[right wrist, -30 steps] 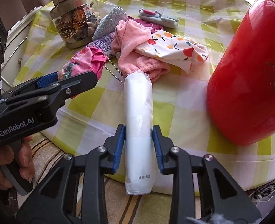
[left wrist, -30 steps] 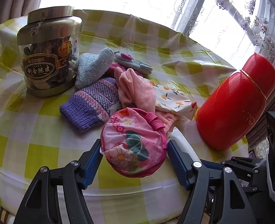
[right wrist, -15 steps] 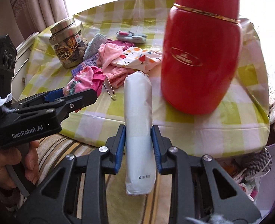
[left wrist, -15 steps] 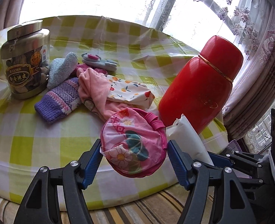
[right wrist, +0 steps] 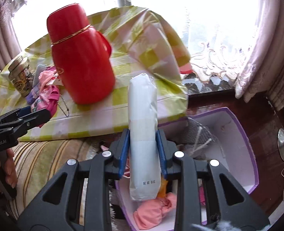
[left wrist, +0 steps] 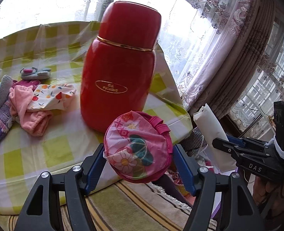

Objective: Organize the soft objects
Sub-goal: 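Carry coin purse and white tube into the white box and open both tools, then move both open tools back over the remaining items on the table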

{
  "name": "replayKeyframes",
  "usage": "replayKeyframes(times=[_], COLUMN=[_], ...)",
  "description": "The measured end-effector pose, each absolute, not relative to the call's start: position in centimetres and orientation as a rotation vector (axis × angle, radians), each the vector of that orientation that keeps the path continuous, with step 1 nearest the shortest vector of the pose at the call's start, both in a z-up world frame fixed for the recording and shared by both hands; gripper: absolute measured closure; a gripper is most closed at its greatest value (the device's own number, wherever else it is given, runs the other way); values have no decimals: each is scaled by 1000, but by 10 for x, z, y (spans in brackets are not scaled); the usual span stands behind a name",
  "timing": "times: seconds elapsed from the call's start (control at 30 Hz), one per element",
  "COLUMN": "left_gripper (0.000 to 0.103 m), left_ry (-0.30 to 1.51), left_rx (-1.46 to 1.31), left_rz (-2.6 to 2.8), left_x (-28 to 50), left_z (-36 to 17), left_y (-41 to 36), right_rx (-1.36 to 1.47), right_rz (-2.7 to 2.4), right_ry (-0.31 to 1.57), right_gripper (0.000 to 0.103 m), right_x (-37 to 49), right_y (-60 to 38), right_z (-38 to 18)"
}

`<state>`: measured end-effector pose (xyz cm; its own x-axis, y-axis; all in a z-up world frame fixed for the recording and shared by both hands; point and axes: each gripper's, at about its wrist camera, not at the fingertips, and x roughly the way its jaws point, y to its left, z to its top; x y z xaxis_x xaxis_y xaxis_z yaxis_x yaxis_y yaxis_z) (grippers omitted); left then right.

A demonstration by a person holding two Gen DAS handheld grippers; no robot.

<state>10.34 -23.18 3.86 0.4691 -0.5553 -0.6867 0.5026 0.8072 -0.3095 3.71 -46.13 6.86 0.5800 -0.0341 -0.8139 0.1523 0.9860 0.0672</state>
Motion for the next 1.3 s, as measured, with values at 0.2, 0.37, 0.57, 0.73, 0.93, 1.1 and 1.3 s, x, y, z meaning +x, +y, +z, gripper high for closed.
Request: replayKeyframes(times=[0.2,0.37,0.57,0.73,0.93,1.1,1.3], left_gripper=[33,33,27,23,23,23,23], left_ry=[881,903,918,938,927,915,908], left_rx=[-6,35,93,143,116,74,-32], left_rz=[-739,-803,-882,-884,-865,-812,-691], left_x=[96,89,81,80,84,91,104], left_z=[39,36,32,25,30,33,30], left_y=[-281,-320,-362,-374,-355,-319,-249], right_rx=[179,221,264,288,279,249,190], right_rz=[-264,-345,-408,-432,-348,-211,-50], right_ry=[955,943,936,920,909,886,883], right_gripper=[70,69,39,28,28,28,28], right_x=[14,2,-9,-14,-8,0,12], right_y=[-523,-556,-578,-586,-571,-536,-479], right_z=[65,67,66,68,70,76,79])
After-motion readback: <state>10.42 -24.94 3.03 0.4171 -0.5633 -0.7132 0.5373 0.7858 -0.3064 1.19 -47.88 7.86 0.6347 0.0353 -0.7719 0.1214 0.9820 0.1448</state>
